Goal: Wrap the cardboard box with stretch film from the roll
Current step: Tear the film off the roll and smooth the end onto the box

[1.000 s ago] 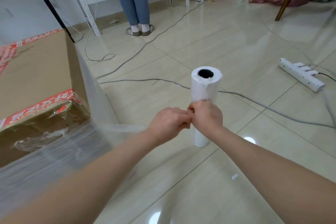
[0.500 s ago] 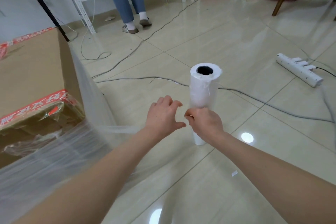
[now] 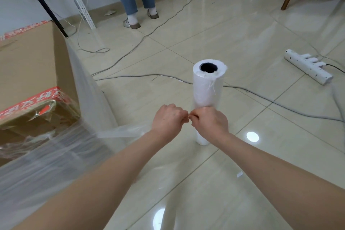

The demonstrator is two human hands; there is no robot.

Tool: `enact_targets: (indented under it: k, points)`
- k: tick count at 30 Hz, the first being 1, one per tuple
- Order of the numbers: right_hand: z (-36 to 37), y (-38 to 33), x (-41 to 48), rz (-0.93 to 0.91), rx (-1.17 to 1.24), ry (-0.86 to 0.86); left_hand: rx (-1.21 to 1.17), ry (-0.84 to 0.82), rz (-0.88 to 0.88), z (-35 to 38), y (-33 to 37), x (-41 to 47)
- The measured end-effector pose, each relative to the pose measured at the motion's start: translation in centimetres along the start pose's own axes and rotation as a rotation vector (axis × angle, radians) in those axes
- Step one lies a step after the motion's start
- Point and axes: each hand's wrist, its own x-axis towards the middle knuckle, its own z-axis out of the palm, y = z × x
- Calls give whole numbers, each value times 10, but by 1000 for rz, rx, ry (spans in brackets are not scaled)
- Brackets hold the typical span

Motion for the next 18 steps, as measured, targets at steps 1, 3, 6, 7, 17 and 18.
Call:
enact_targets:
  k: [1, 3, 6, 7, 17, 18]
  points:
    - [1, -1, 0, 9, 5, -1, -14, 43, 51, 0, -1, -3]
    - [3, -1, 2, 42, 29, 8, -18, 118, 172, -1, -2, -10]
    - [2, 1, 5, 94, 33, 15, -38, 125, 250, 7, -2, -22]
    - [2, 3, 4, 96, 23, 3, -76, 111, 205, 7, -3, -24]
    - [21, 7, -4, -12, -67, -174, -341, -112, -222, 16, -17, -28]
    - [23, 8, -4, 6, -63, -155, -312, -126, -239, 19, -16, -26]
